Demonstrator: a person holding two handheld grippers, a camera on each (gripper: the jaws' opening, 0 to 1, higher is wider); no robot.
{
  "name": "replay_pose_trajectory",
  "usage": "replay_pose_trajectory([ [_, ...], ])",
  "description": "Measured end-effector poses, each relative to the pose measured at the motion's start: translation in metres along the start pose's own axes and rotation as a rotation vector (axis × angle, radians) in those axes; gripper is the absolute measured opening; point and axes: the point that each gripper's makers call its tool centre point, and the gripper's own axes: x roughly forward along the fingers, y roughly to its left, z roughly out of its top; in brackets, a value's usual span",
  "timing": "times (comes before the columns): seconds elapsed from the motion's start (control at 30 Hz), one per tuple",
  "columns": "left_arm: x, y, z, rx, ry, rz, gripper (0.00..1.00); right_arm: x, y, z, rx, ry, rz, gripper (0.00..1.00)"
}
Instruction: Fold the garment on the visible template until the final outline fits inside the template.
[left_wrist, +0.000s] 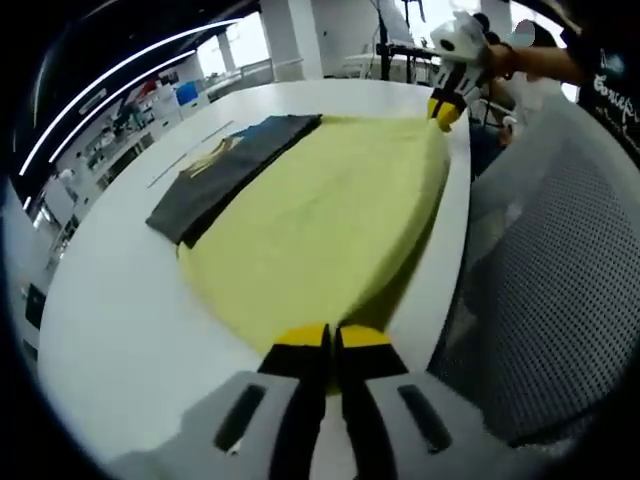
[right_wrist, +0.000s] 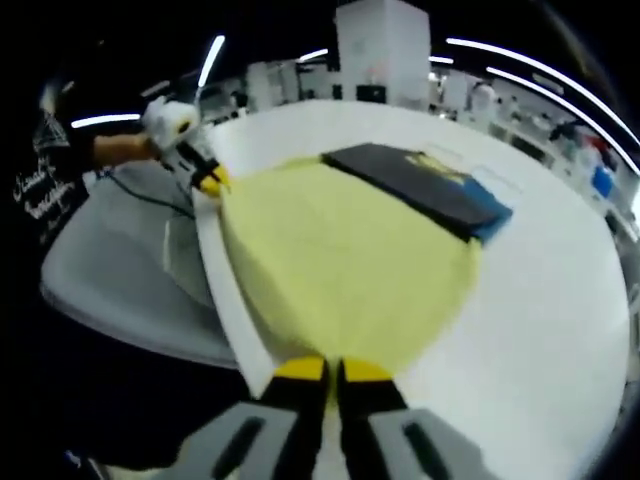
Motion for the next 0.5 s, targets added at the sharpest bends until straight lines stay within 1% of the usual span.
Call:
replay_pose_trajectory([
  [0.2, -0.005, -0.013, -0.005, -0.013, 0.009, -0.014, 0.00, -0.005, 0.013, -0.008, 0.010, 0.005, 0.024, 0.00],
  [0.5, -0.013, -0.026, -0.010, -0.053, 0.002, -0.029, 0.00, -0.009, 0.029, -0.015, 0.016, 0.013, 0.043, 0.00],
])
